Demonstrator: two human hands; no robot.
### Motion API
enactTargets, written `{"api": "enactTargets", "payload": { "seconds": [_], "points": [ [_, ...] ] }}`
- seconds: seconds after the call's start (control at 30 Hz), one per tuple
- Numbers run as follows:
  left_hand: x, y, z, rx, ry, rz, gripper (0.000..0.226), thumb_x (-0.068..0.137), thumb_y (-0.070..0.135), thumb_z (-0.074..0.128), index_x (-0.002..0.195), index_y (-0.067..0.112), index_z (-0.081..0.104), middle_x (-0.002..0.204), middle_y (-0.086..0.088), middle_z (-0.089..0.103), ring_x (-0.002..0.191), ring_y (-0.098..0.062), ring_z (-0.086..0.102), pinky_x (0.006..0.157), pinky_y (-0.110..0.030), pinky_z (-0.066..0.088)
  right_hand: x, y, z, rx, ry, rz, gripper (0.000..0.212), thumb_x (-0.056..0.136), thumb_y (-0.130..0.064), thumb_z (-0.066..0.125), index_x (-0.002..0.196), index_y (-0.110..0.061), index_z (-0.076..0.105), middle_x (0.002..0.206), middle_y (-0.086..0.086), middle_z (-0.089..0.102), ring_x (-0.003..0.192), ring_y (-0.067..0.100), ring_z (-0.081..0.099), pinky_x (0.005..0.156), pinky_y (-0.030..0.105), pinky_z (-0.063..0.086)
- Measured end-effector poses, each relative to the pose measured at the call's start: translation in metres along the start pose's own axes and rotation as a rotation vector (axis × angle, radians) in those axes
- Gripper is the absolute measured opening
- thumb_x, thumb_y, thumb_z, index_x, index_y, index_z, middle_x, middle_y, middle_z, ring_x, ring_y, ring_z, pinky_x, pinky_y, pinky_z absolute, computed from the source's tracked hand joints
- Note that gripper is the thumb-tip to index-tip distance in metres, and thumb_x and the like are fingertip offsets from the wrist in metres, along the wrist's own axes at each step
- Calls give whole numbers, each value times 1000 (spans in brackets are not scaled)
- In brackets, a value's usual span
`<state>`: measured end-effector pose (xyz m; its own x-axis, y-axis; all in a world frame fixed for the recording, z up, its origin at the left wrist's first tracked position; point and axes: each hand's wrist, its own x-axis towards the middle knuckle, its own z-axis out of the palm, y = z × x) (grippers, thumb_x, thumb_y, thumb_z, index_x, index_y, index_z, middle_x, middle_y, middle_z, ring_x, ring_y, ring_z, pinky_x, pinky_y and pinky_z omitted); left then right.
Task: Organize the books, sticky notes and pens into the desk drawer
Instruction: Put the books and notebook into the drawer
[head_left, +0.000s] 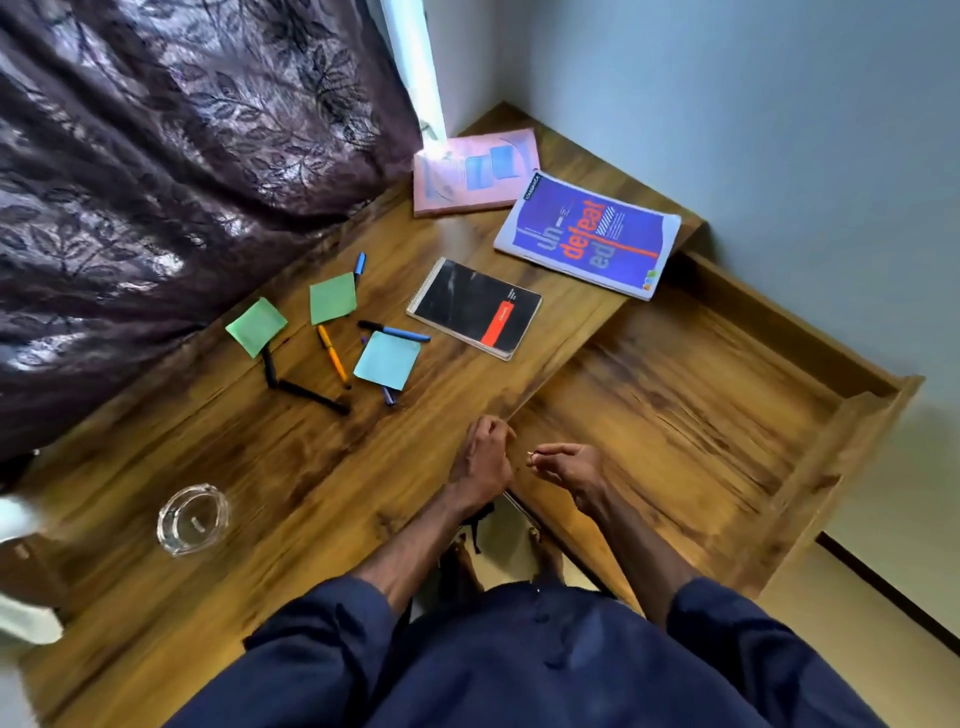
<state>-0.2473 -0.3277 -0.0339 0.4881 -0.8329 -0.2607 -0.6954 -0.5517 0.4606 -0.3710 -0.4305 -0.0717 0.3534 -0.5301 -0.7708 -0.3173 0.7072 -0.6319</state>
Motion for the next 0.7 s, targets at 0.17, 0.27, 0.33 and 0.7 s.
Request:
{"api": "enactTargets", "payload": {
  "seconds": [0.17,0.27,0.33,0.7],
  "points": [
    [-3,6,13,50,-25,23,35,88,9,54,121,16,63,122,-2,59,113,-18,53,99,-33,49,36,23,-9,-409,125,-6,11,78,-5,80,76,-14,76,81,8,77,77,24,75,69,38,64],
    [-7,5,20,84,-29,31,33,89,12,54,120,16,63,119,-2,61,109,-17,54,98,-33,50,47,28,-9,-660,150,-160,5,84,-17,76,86,-22,77,92,-1,77,82,16,71,74,32,59],
    [-7,4,23,88,-27,30,30,89,13,54,118,17,64,117,-1,62,108,-16,55,96,-32,50,53,27,-7,-796,197,-366,12,89,-20,69,98,-20,76,96,-2,75,84,15,68,73,29,55],
    [-3,10,36,59,-90,8,24,89,12,55,109,20,65,114,1,59,105,-14,52,90,-32,52,75,52,4,-1113,132,-545,14,89,-18,67,97,-7,67,98,12,63,81,26,63,67,42,58]
  ]
}}
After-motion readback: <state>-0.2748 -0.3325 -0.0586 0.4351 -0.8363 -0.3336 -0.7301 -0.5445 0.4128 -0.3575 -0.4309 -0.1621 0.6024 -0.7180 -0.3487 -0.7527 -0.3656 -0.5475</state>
